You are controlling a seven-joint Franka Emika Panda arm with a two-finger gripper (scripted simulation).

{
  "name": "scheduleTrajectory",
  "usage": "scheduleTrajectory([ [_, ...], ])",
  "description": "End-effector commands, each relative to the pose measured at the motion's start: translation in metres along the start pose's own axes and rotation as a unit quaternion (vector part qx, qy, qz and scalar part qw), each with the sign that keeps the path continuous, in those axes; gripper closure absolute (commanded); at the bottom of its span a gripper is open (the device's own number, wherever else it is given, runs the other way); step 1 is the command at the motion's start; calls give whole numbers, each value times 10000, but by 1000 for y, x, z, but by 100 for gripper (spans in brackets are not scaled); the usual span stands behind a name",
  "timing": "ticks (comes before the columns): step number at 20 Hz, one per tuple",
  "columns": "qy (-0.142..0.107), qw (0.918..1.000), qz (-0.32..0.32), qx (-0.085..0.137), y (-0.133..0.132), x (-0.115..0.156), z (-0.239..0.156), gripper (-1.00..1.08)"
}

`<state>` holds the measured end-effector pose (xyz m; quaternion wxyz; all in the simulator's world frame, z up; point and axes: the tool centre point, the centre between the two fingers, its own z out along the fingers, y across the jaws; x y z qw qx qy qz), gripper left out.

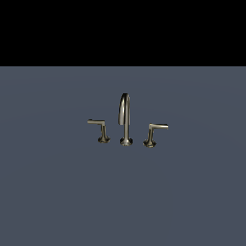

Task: Turn on the faucet by rotating a designated handle.

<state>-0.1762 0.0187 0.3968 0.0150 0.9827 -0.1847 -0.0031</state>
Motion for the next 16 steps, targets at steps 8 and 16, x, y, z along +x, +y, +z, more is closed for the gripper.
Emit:
scheduleTrajectory([
  [8,-23,9918,1276,37,-16,50,59,108],
  [16,-42,9724,2333,63,-19,95,109,108],
])
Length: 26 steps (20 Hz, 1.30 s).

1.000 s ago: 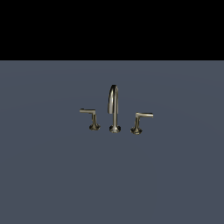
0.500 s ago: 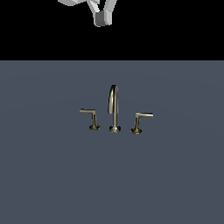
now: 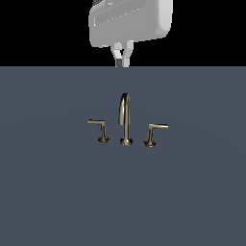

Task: Turn on the faucet by rotating a designated handle.

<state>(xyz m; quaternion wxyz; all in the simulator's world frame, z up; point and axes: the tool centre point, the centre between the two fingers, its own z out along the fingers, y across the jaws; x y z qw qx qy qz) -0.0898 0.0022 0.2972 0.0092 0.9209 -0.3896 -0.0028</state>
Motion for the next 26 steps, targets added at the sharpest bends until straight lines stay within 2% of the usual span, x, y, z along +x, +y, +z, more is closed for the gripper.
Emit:
scheduleTrajectory([
  [1,-4,9994,345,11,-6,13,16,108],
  [7,-15,9932,1164,26,-15,47,53,108],
  [13,-21,9793,2025,37,-18,84,93,108],
  [17,-24,9644,2644,43,-16,112,122,108],
  [26,-30,9237,3830,59,-2,165,178,108],
])
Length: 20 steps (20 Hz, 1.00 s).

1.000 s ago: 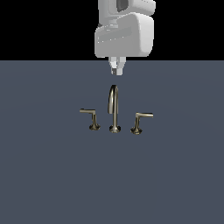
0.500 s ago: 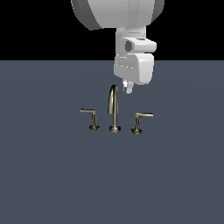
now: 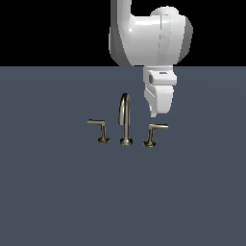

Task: Turn on the faucet by rotating a designated handle.

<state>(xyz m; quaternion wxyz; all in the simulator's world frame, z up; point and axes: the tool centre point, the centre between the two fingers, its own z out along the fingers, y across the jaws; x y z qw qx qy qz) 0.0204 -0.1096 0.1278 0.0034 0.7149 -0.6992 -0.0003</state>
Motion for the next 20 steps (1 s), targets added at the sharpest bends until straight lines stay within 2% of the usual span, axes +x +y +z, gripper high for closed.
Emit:
scheduleTrajectory([
  [1,0,9996,296,11,-5,12,13,108],
  [9,-14,9966,821,22,-11,34,35,108],
  [16,-16,9963,859,20,-12,36,37,108],
  [20,-18,9962,866,22,2,40,37,108],
])
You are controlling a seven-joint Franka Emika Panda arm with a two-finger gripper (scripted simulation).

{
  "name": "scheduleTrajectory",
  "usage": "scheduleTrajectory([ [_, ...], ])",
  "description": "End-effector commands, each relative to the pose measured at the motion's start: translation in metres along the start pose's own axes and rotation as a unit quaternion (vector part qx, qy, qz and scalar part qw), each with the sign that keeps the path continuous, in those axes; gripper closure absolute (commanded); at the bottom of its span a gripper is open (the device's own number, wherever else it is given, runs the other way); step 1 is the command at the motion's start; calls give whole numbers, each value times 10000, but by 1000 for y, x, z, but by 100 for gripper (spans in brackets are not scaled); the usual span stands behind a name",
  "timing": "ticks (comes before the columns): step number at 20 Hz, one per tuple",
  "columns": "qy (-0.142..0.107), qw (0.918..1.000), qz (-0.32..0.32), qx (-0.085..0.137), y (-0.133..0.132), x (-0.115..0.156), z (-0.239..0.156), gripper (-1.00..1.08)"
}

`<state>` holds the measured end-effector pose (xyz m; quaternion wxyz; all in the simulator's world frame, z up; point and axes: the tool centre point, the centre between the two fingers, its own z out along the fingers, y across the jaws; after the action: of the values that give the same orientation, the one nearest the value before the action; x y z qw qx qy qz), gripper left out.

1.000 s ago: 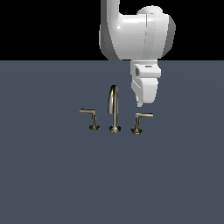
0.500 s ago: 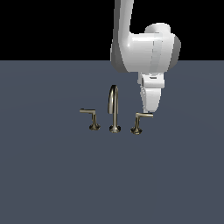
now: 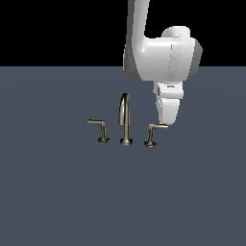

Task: Turn on the faucet by rotating a designated handle.

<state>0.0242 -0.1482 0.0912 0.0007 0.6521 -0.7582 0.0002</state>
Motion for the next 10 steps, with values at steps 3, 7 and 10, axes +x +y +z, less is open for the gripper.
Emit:
scheduleTrajectory([
  [3,-2,10000,11,1,14,8,0,108],
  [7,-5,10000,21,2,26,15,0,108],
  [10,-11,10000,-16,49,22,8,0,108],
])
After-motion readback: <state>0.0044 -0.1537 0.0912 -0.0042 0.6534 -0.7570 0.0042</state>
